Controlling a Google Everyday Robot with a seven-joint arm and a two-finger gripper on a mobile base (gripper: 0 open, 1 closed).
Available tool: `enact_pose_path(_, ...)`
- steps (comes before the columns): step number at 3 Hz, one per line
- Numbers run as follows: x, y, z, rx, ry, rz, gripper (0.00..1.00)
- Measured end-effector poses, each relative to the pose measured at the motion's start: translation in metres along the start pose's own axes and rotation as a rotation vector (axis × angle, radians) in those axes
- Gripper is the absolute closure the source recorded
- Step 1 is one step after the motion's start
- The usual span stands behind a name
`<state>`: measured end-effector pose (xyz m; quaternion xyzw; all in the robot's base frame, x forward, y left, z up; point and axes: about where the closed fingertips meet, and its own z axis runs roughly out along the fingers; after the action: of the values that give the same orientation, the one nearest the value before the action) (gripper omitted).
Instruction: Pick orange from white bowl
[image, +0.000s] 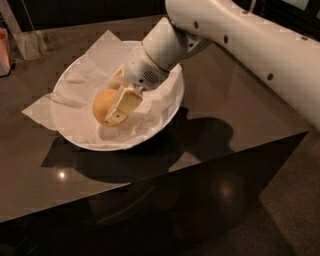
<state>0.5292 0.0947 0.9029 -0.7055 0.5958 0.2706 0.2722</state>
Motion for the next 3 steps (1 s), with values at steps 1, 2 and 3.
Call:
enact_pose_path(1, -0.019, 0.007, -0.036, 0.021, -0.063, -0.071, 1.0)
enact_pose_path(2, -0.033, 0.018, -0.059, 0.021, -0.131, -0.108, 1.0)
enact_pose_path(3, -0.043, 0.042, -0.086, 0.058, -0.165, -0.122, 1.0)
